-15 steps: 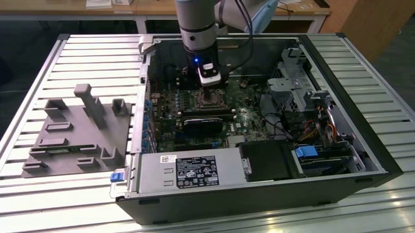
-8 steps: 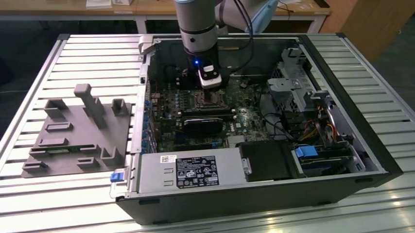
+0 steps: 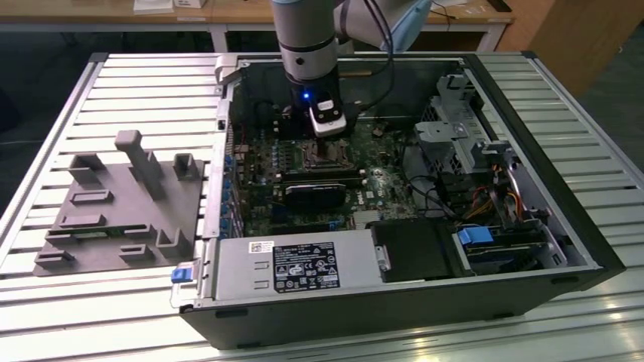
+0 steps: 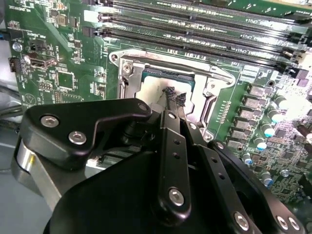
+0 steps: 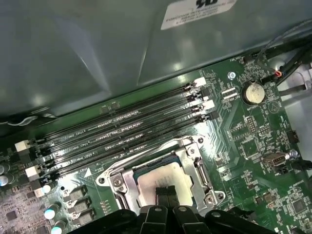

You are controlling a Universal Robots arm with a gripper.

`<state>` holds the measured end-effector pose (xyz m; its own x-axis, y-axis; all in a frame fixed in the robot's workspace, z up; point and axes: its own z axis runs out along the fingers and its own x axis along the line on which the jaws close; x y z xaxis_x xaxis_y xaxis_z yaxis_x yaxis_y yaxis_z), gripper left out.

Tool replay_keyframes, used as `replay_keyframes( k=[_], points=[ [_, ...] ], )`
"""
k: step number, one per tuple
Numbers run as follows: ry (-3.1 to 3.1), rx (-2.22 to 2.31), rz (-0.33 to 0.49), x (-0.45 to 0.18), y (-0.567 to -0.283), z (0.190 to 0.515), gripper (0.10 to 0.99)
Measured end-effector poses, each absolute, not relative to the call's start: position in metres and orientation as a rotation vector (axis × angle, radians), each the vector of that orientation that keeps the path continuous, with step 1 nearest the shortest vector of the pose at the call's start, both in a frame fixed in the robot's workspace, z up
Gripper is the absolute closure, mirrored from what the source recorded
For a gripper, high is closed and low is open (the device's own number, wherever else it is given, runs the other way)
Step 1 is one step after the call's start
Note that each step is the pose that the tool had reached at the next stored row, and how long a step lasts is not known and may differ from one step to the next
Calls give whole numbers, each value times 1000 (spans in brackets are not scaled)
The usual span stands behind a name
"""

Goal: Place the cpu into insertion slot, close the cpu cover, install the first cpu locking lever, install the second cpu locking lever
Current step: 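Install the first cpu locking lever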

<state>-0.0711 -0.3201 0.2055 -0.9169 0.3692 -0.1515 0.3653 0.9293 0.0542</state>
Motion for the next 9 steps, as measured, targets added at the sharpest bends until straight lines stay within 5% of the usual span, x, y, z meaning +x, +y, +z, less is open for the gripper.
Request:
replay_keyframes(
  k=[9],
  points=[
    [2929, 556, 37, -71, -320, 224, 984]
  ],
)
